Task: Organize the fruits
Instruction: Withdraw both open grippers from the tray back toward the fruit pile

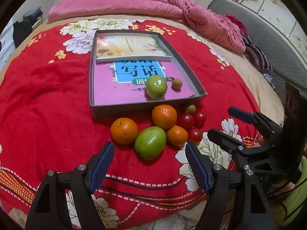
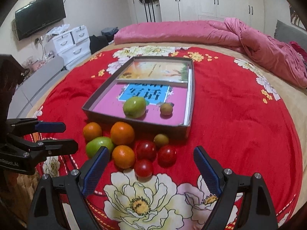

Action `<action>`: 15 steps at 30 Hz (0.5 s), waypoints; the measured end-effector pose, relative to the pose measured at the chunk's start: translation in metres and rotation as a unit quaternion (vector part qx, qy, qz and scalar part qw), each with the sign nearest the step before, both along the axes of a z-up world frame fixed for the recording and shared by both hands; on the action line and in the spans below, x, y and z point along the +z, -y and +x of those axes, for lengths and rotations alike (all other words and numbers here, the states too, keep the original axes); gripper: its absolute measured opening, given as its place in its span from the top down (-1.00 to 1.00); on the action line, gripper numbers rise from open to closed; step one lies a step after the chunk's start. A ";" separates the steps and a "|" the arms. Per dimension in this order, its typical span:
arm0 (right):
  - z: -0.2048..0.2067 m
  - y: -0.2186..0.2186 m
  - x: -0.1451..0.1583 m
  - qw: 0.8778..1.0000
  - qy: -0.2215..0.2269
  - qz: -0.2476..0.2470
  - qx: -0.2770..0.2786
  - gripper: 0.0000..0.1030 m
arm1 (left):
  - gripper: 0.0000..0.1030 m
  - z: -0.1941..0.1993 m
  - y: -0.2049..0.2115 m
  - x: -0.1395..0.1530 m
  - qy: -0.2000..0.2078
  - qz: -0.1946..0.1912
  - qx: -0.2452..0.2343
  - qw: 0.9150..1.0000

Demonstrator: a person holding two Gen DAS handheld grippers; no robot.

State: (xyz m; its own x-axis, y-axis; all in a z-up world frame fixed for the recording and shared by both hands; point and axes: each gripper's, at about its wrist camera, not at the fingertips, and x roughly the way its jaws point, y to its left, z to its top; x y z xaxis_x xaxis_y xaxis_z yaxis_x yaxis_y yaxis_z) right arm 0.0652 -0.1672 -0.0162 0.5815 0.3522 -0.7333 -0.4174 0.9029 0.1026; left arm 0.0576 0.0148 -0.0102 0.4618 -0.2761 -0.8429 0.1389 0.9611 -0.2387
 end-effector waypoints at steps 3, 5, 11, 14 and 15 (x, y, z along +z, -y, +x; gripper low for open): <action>-0.002 -0.002 -0.005 1.000 -0.011 -0.011 0.000 -0.73 | -0.50 0.000 0.000 -0.004 -0.008 -0.002 0.001 1.000; -0.002 -0.002 -0.009 1.000 -0.019 -0.016 -0.001 -0.73 | -0.50 -0.001 0.000 -0.005 -0.011 -0.002 0.000 1.000; -0.002 0.000 -0.014 0.999 -0.038 -0.018 -0.008 -0.73 | -0.50 0.000 0.000 -0.012 -0.022 -0.007 -0.002 1.000; -0.001 0.002 -0.018 0.998 -0.052 -0.019 -0.013 -0.73 | -0.51 0.001 0.001 -0.017 -0.025 -0.008 -0.004 1.000; -0.001 0.002 -0.020 0.998 -0.055 -0.017 -0.015 -0.73 | -0.51 0.002 0.001 -0.019 -0.027 -0.008 -0.004 1.000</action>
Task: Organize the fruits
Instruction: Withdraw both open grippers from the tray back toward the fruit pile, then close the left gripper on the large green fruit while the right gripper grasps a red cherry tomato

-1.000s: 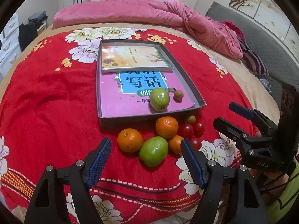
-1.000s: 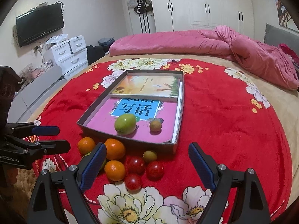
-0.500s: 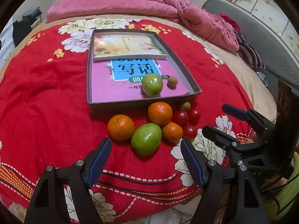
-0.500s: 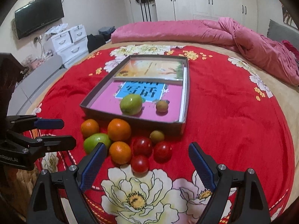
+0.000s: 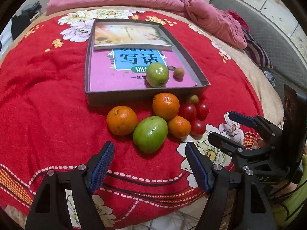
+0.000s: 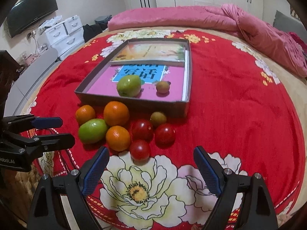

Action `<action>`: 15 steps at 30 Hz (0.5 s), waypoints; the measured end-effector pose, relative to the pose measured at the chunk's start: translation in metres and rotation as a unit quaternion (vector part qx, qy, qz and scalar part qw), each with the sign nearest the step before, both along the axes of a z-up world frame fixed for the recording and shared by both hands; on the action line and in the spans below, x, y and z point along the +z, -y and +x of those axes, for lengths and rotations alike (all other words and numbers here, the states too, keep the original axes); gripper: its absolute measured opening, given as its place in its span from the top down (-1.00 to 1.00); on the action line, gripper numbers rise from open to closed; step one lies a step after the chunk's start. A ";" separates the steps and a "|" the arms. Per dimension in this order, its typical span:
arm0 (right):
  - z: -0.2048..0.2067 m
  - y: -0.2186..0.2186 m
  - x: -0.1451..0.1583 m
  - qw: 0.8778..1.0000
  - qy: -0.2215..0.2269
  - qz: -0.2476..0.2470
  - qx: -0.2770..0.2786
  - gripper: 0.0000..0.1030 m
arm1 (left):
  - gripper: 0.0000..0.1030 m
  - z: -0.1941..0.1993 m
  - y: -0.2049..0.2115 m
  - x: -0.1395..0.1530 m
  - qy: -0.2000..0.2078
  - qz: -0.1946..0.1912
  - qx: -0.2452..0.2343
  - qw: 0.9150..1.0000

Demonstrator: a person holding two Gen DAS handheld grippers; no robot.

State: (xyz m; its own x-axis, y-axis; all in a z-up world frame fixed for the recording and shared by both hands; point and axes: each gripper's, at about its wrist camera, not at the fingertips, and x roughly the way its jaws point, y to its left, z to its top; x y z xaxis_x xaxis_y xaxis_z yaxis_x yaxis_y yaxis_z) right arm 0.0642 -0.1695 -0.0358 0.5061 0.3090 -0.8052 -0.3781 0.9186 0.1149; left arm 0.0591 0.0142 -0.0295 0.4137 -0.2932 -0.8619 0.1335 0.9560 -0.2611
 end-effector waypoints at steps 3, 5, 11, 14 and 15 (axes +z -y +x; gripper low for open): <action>0.002 0.002 -0.003 1.000 -0.012 0.005 -0.003 -0.73 | -0.48 0.002 0.001 -0.006 -0.004 0.000 -0.003 1.000; 0.002 0.003 -0.004 1.000 -0.013 0.004 -0.006 -0.73 | -0.40 0.003 0.002 -0.010 -0.006 -0.002 -0.008 1.000; 0.004 0.003 -0.009 1.000 -0.020 -0.001 -0.008 -0.67 | -0.22 0.005 0.007 -0.019 -0.011 -0.001 -0.019 1.000; 0.004 0.000 -0.011 1.000 -0.023 -0.001 0.001 -0.50 | -0.18 0.007 0.008 -0.021 -0.007 -0.001 -0.021 1.000; 0.004 -0.001 -0.012 1.000 -0.024 -0.002 0.004 -0.44 | -0.13 0.007 0.008 -0.022 -0.006 0.000 -0.022 1.000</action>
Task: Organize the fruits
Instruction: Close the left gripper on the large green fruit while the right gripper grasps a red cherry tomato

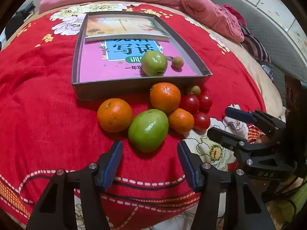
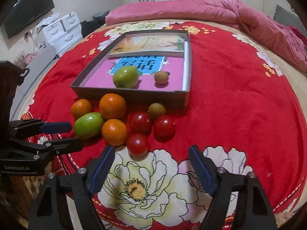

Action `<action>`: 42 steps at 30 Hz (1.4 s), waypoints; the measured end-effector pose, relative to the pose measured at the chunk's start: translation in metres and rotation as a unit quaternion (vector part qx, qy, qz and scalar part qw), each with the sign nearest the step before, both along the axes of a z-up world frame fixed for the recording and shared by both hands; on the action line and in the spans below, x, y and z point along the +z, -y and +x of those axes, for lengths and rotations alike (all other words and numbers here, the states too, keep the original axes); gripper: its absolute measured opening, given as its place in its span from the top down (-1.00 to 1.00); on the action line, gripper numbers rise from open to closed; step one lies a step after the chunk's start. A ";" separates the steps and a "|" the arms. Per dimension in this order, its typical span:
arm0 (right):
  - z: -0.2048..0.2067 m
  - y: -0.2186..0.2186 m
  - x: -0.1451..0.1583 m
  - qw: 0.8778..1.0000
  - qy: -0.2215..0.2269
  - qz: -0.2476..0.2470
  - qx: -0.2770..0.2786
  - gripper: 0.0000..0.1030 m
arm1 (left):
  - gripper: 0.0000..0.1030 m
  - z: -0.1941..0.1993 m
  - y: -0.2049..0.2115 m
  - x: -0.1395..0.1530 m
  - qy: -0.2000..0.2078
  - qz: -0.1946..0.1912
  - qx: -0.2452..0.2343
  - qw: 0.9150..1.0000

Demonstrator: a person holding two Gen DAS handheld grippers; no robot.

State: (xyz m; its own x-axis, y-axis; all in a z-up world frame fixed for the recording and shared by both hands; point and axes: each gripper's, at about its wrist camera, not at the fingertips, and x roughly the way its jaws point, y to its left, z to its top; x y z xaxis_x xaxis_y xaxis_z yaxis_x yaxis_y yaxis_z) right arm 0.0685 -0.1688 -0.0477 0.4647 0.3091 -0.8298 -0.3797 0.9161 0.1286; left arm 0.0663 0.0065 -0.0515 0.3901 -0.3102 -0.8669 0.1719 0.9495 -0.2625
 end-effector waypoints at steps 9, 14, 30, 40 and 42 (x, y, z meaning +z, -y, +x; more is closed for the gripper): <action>-0.003 -0.011 -0.005 1.000 0.003 -0.017 0.024 -0.28 | 0.09 0.010 0.003 -0.012 -0.005 0.004 -0.012 1.000; 0.000 -0.011 -0.008 1.000 -0.005 -0.015 0.023 -0.19 | 0.09 0.016 0.007 -0.012 -0.003 0.009 -0.019 1.000; 0.005 -0.026 -0.017 0.997 -0.006 -0.020 0.070 0.34 | 0.08 0.011 0.010 -0.007 0.020 0.013 -0.087 0.996; 0.009 -0.019 -0.016 0.998 -0.014 -0.009 0.059 0.43 | 0.07 0.014 0.011 0.002 0.044 0.021 -0.097 0.994; 0.010 -0.018 -0.017 0.998 -0.015 -0.008 0.059 0.43 | 0.07 0.017 0.013 0.002 0.045 0.022 -0.101 0.994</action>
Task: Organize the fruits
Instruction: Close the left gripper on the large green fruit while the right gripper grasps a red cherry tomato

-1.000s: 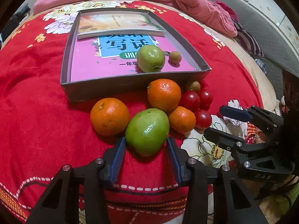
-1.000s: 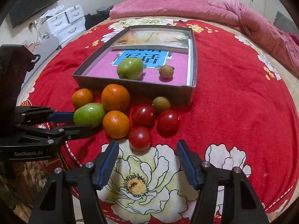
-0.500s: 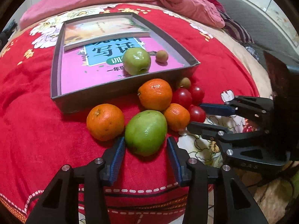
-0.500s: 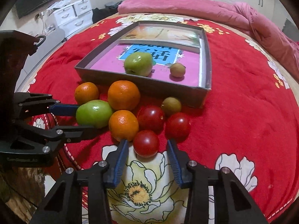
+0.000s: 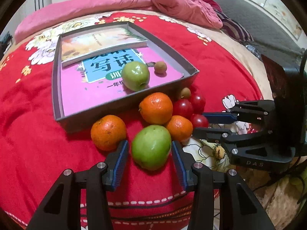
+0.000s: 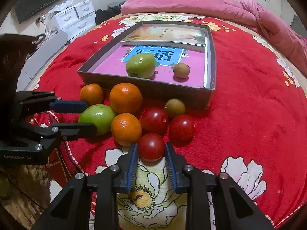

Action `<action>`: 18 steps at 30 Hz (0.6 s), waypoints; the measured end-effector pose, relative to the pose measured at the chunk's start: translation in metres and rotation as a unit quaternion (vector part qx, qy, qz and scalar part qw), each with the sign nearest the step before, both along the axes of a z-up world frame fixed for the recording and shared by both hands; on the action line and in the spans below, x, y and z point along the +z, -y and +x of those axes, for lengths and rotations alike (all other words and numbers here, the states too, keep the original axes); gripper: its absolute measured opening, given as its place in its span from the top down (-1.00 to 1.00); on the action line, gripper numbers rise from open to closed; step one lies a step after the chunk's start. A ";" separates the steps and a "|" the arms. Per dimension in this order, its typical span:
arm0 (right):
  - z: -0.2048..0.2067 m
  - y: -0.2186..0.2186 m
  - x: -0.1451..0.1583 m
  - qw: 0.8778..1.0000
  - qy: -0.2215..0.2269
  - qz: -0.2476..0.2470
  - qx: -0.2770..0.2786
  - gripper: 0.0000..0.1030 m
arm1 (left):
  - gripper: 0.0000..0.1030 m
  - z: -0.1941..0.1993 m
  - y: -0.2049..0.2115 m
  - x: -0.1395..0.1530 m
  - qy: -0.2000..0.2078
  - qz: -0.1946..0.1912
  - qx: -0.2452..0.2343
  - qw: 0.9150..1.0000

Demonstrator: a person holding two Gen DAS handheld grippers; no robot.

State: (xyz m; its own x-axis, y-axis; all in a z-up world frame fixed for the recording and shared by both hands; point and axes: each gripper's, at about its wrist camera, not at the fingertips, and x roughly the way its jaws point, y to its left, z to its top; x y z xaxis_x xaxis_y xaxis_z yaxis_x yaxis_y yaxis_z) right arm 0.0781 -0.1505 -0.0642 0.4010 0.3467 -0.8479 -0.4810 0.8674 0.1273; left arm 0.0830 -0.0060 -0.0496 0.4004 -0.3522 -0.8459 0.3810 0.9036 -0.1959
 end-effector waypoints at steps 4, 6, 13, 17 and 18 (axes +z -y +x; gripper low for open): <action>0.000 0.000 0.000 1.000 0.000 0.001 0.001 0.43 | 0.06 0.005 0.004 -0.002 -0.002 0.005 -0.011 1.000; 0.001 0.000 -0.001 1.000 -0.003 0.003 0.001 0.43 | 0.06 0.006 0.005 -0.003 -0.003 0.007 -0.016 1.000; 0.003 -0.001 -0.003 1.000 -0.004 0.002 0.005 0.43 | 0.06 0.007 0.012 -0.006 -0.006 0.036 -0.046 0.998; 0.008 -0.001 -0.005 1.000 -0.012 0.007 0.011 0.43 | 0.06 0.008 0.017 -0.010 -0.008 0.055 -0.057 0.997; 0.009 -0.001 -0.005 1.000 -0.013 0.006 0.013 0.43 | 0.06 0.010 0.017 -0.011 -0.011 0.054 -0.055 0.997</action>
State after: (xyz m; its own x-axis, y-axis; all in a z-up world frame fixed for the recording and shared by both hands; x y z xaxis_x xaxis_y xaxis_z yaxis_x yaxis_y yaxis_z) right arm 0.0875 -0.1498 -0.0692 0.3699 0.3675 -0.8533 -0.4998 0.8529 0.1507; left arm 0.0929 -0.0230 -0.0609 0.3454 -0.2985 -0.8897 0.4755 0.8730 -0.1083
